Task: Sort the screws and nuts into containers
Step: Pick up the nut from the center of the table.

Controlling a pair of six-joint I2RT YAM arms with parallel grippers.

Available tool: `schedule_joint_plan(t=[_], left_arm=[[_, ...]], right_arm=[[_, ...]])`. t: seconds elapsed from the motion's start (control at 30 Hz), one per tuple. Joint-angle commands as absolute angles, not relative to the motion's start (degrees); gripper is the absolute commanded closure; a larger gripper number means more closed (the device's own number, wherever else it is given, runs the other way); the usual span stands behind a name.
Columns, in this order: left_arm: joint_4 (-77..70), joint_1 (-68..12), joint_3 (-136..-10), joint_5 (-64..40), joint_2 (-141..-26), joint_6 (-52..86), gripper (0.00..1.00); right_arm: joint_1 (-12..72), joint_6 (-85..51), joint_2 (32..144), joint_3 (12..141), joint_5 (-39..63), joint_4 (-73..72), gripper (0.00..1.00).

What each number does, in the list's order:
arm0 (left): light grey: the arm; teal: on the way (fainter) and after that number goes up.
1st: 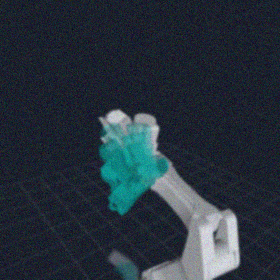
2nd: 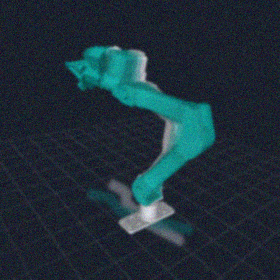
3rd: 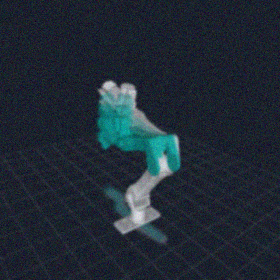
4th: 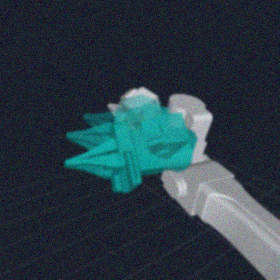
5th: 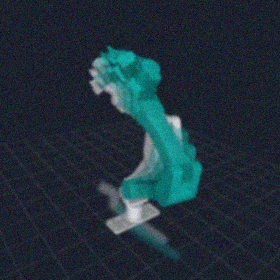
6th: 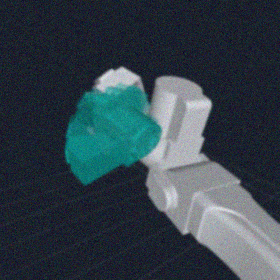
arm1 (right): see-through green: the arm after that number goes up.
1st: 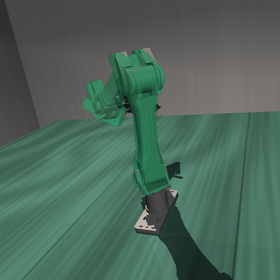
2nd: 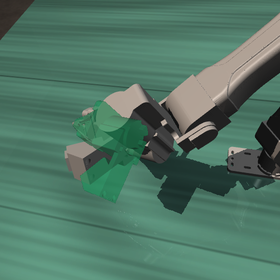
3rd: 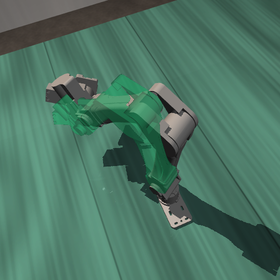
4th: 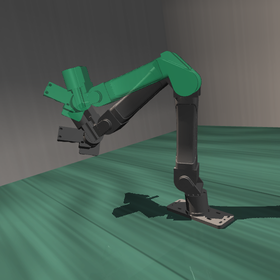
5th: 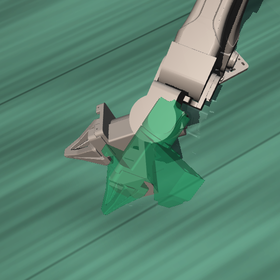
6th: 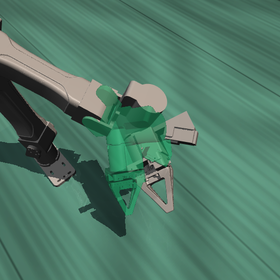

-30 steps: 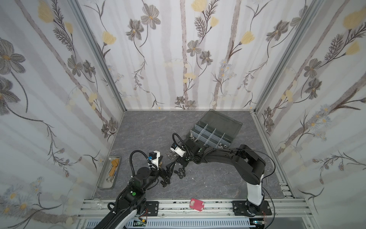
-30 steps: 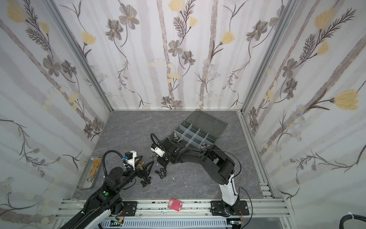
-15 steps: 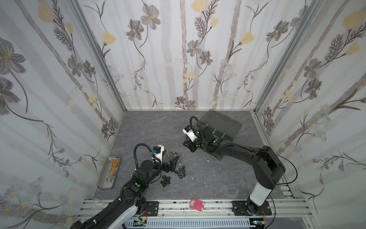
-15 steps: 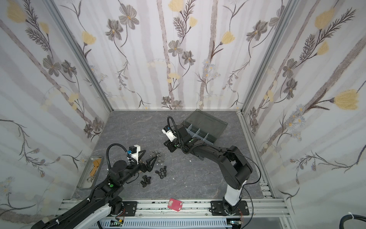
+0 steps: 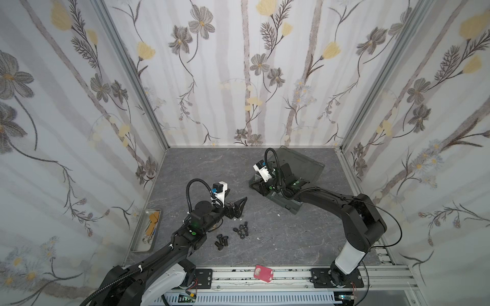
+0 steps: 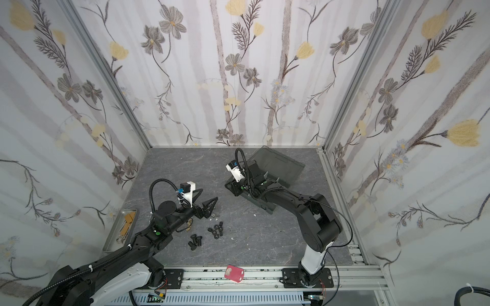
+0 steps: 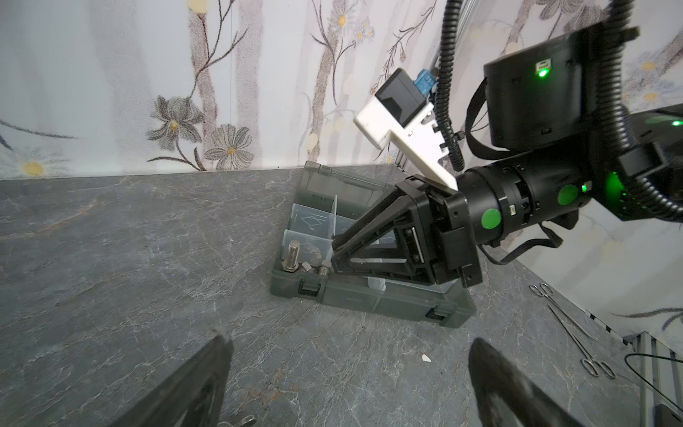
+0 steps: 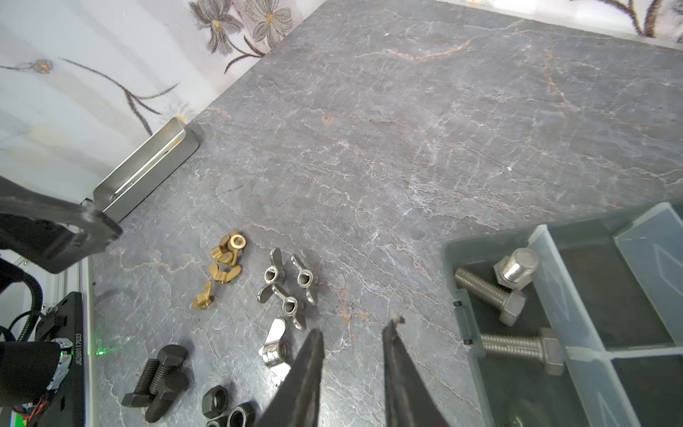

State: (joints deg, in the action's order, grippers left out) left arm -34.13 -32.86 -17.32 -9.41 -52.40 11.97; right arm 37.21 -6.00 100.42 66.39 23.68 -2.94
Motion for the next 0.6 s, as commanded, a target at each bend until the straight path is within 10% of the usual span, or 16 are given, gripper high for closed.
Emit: schedule_joint_plan(t=[0.0, 0.57], left_arm=[[-33.3, -32.8, -14.8, -7.9, -48.7, 11.8, 0.00], [-24.9, -33.0, -2.4, -4.0, -26.8, 12.4, 0.00]], right_arm=[[39.9, -3.4, 101.7, 65.6, 22.8, -1.9, 0.58], [52.8, 5.4, 109.8, 63.1, 15.2, -4.0, 0.42]])
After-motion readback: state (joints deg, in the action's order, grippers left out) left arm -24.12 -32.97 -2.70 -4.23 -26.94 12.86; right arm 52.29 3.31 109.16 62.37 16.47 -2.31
